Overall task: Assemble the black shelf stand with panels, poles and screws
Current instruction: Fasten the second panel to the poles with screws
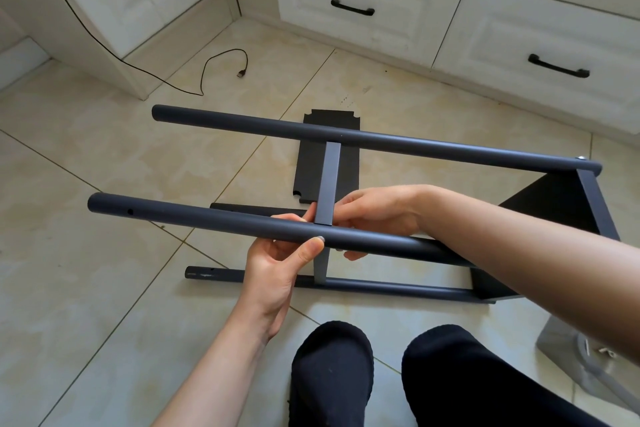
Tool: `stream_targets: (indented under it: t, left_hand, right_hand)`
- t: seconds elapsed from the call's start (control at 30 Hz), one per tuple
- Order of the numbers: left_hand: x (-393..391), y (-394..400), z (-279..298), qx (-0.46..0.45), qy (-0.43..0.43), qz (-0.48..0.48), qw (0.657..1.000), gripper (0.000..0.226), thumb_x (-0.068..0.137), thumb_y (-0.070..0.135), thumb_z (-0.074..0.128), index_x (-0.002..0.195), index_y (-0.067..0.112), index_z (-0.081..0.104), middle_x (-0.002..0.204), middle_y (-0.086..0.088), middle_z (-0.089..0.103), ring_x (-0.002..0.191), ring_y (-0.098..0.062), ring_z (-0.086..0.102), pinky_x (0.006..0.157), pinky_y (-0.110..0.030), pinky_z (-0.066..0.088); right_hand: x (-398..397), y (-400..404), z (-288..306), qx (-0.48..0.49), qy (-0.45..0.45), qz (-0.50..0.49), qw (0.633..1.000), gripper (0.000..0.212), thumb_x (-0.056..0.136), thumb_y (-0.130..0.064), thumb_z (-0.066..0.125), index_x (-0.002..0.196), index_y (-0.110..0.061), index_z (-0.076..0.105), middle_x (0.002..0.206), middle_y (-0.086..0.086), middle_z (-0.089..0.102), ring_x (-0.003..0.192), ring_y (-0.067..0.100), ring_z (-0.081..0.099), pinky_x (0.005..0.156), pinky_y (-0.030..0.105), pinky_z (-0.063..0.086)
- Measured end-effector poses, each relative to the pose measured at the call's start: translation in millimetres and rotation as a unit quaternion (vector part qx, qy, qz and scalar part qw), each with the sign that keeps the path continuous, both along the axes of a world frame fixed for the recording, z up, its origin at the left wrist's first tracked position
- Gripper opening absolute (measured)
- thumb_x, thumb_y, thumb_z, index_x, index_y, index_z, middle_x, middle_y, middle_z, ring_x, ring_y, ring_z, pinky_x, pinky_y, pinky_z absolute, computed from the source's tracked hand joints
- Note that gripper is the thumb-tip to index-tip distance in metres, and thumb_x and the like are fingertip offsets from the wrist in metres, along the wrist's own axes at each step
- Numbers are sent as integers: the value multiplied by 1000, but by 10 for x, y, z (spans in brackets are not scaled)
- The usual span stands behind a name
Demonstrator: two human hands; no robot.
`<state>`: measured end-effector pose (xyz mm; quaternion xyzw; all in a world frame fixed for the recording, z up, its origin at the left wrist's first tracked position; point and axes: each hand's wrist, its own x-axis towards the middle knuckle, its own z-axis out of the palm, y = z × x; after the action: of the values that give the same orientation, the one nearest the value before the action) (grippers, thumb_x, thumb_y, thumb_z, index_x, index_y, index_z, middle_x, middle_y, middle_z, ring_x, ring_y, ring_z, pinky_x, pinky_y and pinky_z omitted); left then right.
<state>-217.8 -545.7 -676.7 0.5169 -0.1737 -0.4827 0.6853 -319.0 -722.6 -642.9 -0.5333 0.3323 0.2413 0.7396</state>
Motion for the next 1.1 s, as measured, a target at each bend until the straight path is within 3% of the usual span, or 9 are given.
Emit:
stream_targets:
  t: [0.07, 0.13, 0.33, 0.53, 0.67, 0.73, 0.9, 1.0, 1.1]
  left_hand:
    - [2, 0, -6, -1, -1, -1, 1000, 47, 65, 14, 84, 104, 8, 58, 95, 0, 74, 106, -20, 67, 92, -26, 53]
    - [2, 1, -12, 0, -1, 1, 1000, 41, 69, 9, 80, 103, 8, 57, 93, 1, 74, 109, -21, 65, 95, -27, 52]
    - [17, 10, 2, -1, -2, -5, 1000, 45, 65, 15, 84, 102, 9, 59, 96, 2, 74, 104, -19, 69, 92, -26, 53]
    - [16, 5, 1, 1, -8, -5, 1000, 42, 68, 11, 82, 103, 8, 58, 92, 3, 74, 103, -17, 68, 93, -26, 52]
    - [21, 0, 13, 1, -1, -5, 1000, 56, 61, 24, 84, 107, 4, 57, 97, -2, 74, 107, -23, 68, 92, -27, 53]
    - [20, 2, 10, 3, -4, -5, 1000, 51, 63, 20, 85, 105, 7, 58, 98, -2, 74, 107, -23, 69, 93, -28, 53]
    - [4, -3, 2, 4, -15, -2, 1000, 34, 70, 8, 74, 101, 10, 59, 91, 3, 75, 99, -15, 70, 91, -25, 53]
    - [14, -9, 1, 0, -8, -6, 1000, 41, 68, 10, 81, 102, 9, 59, 95, 1, 75, 100, -17, 71, 89, -25, 53]
    - [23, -14, 0, -3, -8, -11, 1000, 52, 62, 23, 84, 104, 6, 58, 99, -1, 74, 107, -23, 69, 96, -29, 52]
  right_hand:
    - [-44, -29, 0, 16, -24, 1, 1000, 31, 102, -20, 49, 85, -10, 74, 78, 4, 64, 69, 14, 61, 73, 32, 53]
    - [-64, -56, 14, 11, -33, 12, 999, 36, 101, -18, 52, 72, -13, 74, 72, 5, 65, 64, 14, 61, 70, 31, 53]
    - [37, 20, -2, -37, -15, 6, 999, 26, 102, -23, 52, 88, -9, 68, 67, 0, 64, 58, 11, 60, 65, 28, 53]
    - [-53, -52, 3, -9, -37, 4, 999, 34, 98, -18, 56, 70, -15, 75, 71, 2, 66, 63, 12, 62, 68, 28, 52]
    - [17, 10, -2, -32, 8, -2, 999, 25, 99, -29, 56, 89, -8, 67, 69, 1, 64, 61, 11, 61, 68, 29, 54]
    - [8, 3, 0, -15, -15, -16, 1000, 23, 100, -24, 54, 94, -6, 68, 69, 1, 66, 61, 10, 62, 65, 26, 54]
    - [-23, -56, 10, -17, -24, -1, 1000, 25, 98, -19, 57, 79, -8, 70, 71, 3, 66, 63, 12, 62, 64, 25, 53]
    - [32, 2, 10, -47, 3, 10, 999, 26, 99, -29, 56, 90, -8, 68, 70, 0, 68, 62, 10, 63, 65, 26, 54]
    - [8, -35, 21, -4, -27, -23, 999, 22, 100, -19, 54, 89, -6, 68, 72, 3, 66, 62, 10, 63, 62, 22, 54]
